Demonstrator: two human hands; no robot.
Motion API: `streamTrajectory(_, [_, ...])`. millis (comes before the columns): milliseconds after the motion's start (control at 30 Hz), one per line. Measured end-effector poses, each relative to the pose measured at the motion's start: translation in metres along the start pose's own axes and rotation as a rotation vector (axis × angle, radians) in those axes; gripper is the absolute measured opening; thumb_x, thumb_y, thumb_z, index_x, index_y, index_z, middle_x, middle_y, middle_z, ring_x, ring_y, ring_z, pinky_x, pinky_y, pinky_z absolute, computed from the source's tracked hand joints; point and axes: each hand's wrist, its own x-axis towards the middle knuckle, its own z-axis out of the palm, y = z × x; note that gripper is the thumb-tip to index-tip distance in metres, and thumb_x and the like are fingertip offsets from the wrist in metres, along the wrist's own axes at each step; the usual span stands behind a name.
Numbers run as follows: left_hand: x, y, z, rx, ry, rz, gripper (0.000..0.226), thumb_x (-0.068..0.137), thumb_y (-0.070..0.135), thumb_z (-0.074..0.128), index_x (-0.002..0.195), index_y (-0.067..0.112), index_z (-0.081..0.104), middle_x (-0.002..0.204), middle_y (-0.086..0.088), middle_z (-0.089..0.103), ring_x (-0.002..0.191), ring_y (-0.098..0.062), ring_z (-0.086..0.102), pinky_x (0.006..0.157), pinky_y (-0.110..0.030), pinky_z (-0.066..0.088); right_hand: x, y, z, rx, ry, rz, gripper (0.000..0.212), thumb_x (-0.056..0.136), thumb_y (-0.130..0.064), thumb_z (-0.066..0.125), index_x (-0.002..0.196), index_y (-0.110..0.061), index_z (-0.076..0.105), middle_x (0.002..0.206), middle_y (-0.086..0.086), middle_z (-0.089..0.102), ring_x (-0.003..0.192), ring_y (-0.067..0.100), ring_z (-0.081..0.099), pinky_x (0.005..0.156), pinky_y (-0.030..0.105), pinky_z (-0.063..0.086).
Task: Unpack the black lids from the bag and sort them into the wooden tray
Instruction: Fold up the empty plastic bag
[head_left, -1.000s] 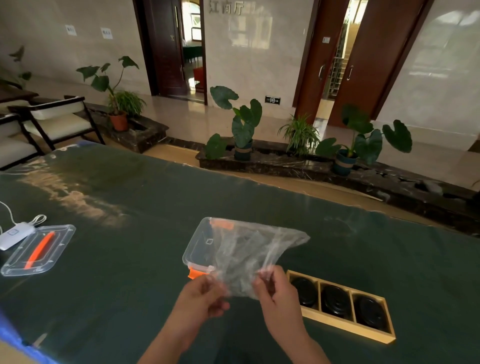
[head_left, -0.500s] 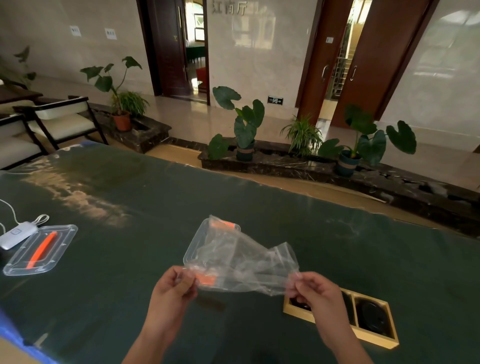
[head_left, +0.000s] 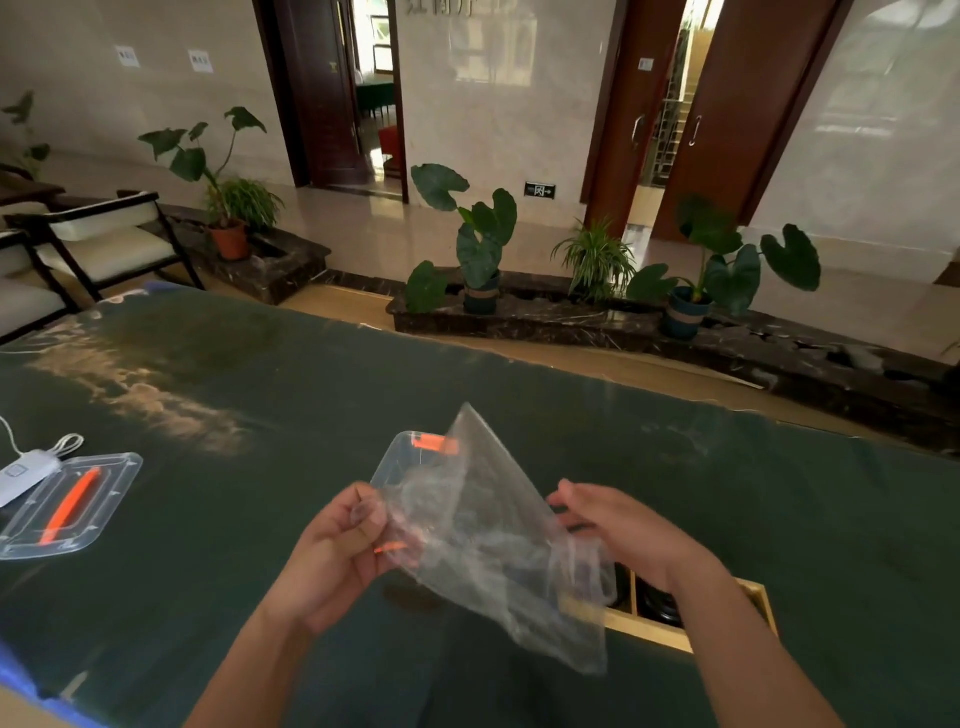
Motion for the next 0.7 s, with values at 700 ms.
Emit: streamTrajectory(700, [-0.004,-0.055,-0.024,-0.426,-0.067,0.152,0.037,0.102,-0.017,0.022,0.089,0.005,0.048,0.115,-0.038,0.066,0.125,-0.048,0.06,0.106,-0.062,0.045,0.024,0.008,0.034,-0.009,0.494,-0.284,0.028,0.092,-0.033,0.076,0.112,-0.023,0.06,0.1,-0.006,0.069,0.094,0.007,0.068,0.083,0.029,0.055])
